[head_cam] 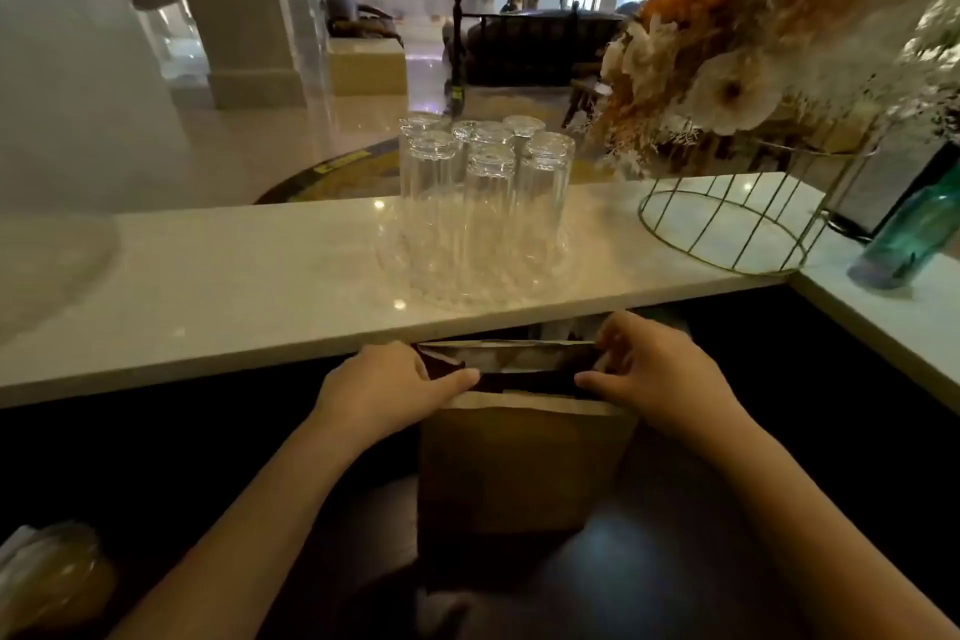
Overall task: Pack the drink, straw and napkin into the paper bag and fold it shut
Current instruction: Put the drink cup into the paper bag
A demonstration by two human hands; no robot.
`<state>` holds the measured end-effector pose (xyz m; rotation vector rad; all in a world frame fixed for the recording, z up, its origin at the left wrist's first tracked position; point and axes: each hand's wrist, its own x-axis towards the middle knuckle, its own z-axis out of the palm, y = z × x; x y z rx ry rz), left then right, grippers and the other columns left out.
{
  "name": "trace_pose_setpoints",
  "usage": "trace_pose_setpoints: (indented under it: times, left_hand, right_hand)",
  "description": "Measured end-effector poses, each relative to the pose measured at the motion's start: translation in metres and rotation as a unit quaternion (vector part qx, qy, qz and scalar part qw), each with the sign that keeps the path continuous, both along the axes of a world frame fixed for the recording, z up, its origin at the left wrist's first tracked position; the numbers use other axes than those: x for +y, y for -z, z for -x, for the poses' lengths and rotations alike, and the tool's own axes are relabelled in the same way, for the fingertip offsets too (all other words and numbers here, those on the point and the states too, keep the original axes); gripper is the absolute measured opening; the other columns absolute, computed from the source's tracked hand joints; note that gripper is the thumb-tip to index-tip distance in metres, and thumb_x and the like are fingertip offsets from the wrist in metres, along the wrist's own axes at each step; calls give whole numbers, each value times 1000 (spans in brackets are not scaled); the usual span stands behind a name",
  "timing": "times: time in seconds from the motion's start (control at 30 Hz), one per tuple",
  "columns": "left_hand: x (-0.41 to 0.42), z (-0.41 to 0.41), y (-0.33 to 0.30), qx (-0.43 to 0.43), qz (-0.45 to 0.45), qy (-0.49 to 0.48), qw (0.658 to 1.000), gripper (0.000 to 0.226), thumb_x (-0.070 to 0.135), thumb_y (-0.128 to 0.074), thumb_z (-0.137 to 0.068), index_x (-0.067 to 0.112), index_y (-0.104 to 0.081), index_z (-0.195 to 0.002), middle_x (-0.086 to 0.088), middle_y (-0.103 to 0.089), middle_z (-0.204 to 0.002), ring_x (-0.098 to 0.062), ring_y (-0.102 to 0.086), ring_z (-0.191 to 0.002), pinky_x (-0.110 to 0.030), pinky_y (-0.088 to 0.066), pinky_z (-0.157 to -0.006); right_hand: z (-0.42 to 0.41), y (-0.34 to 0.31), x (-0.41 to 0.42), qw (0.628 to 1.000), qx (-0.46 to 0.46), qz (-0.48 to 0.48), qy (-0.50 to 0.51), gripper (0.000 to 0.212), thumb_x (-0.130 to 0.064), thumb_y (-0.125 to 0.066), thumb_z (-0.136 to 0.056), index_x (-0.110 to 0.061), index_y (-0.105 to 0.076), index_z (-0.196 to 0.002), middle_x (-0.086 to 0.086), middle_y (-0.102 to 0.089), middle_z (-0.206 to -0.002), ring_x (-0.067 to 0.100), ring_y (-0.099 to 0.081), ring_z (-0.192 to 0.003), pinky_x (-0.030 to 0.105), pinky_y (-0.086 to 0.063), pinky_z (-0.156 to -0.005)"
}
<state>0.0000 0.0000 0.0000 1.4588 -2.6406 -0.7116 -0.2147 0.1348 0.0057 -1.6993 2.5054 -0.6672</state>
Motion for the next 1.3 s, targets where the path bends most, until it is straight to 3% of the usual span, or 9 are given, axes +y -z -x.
trace_pose_setpoints:
  times: [0.1,0.3,0.43,0.57,0.7,0.87,1.0,1.13,1.3]
  left_hand:
    - [5,11,8,8,19,-35,999,67,79,-43,-65,18,-70,-68,1,-70,-67,-12,-63,-60,-30,-50,-57]
    - [5,10,14,60,46,-92,993,40,64,-57,-72,26,-70,-70,7,-69,-68,-10,-62,-64,-31,-54,-60]
    - [0,-15,14,98,-4,-96,991,18,41,-58,-83,26,-69,-85,4,-70,-62,-10,-66,-58,-35,-55,-63]
    - [-4,-48,13,192,-104,-85,972,29,27,-55,-87,40,-58,-113,10,-74,-69,-4,-69,-57,-14,-47,-50]
    - [-6,-79,10,192,-119,-75,971,38,24,-56,-85,47,-54,-116,9,-74,-75,0,-68,-65,-11,-48,-48]
    - [-14,-145,1,170,-111,-102,974,43,22,-57,-86,64,-49,-90,12,-75,-75,2,-67,-69,-14,-51,-52]
    - [-16,-211,-3,182,-108,-150,966,46,20,-58,-86,65,-50,-86,14,-75,-75,-4,-70,-72,-27,-58,-61]
    - [-20,-260,1,216,-138,-147,955,42,20,-60,-84,61,-56,-89,15,-76,-81,-7,-71,-77,-23,-56,-62]
    - [-39,-302,22,245,-143,-176,943,39,29,-61,-85,43,-51,-120,13,-74,-88,-8,-71,-81,-22,-56,-69]
  right_hand:
    - [7,10,0,996,-42,21,72,45,-51,-74,-63,-29,-40,-82,-14,-51,-67,2,-51,-60,25,-42,-46]
    - [13,29,-4,977,-197,27,76,48,-32,-78,-69,-26,-38,-95,-14,-52,-70,-2,-52,-65,14,-38,-48]
    - [5,29,-1,973,-223,7,59,67,-20,-72,-75,-22,-32,-129,-11,-60,-68,-1,-56,-65,13,-40,-50]
    - [-10,20,-1,987,-107,-83,89,68,-32,-62,-80,-20,-27,-137,3,-62,-81,23,-58,-72,33,-47,-62]
    - [-36,14,-9,990,-20,-118,67,50,-27,-57,-83,-17,-38,-128,0,-49,-68,21,-48,-59,31,-37,-49]
    - [-64,13,-24,972,-150,-177,-30,74,-10,-60,-84,-28,-18,-142,15,-60,-116,28,-62,-92,36,-52,-73]
    - [-104,14,-36,924,-320,-159,-137,70,5,-57,-84,-43,-30,-127,4,-65,-98,20,-70,-77,27,-59,-58]
    - [-133,18,-59,921,-337,-110,-161,51,15,-52,-82,-29,-57,-108,3,-71,-84,12,-69,-68,22,-57,-57]
    - [-154,25,-73,907,-354,-113,-199,55,14,-52,-83,-39,-66,-81,-9,-76,-71,11,-72,-64,20,-57,-48]
